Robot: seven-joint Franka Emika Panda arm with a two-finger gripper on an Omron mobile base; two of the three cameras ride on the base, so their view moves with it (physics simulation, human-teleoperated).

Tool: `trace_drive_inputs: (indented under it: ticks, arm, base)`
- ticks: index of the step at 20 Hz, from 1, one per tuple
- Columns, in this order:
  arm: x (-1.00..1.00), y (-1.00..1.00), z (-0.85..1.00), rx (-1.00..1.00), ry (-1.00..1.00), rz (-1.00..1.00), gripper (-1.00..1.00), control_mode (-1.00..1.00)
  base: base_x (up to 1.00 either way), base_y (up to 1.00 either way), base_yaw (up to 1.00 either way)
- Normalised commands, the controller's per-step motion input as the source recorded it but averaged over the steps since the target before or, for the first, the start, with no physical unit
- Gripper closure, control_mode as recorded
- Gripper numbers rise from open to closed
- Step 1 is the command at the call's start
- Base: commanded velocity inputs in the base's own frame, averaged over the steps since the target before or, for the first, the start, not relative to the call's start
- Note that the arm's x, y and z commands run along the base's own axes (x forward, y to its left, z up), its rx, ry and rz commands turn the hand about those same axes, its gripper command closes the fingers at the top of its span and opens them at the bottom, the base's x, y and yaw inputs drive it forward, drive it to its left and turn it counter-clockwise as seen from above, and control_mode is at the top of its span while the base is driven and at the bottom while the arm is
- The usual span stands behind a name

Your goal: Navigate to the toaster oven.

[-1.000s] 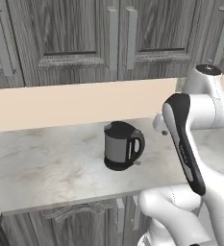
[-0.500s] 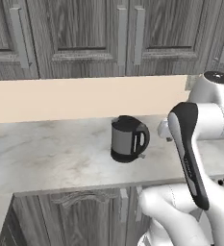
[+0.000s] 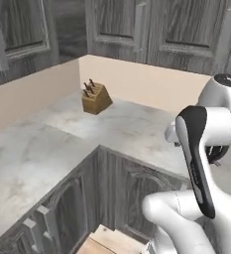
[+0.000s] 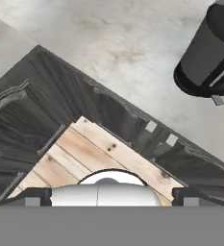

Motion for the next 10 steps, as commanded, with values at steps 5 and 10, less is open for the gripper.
trace_drive_inputs:
  ticks: [5,10]
  arm:
    - [0.00,0.00,0.00,0.00,0.00,0.00,-1.00,1.00]
    - [0.00,0.00,0.00,0.00,0.00,0.00,-1.00,1.00]
  base:
    - [-0.24,0.00,1.00]
    - [-0.21,0.00,1.00]
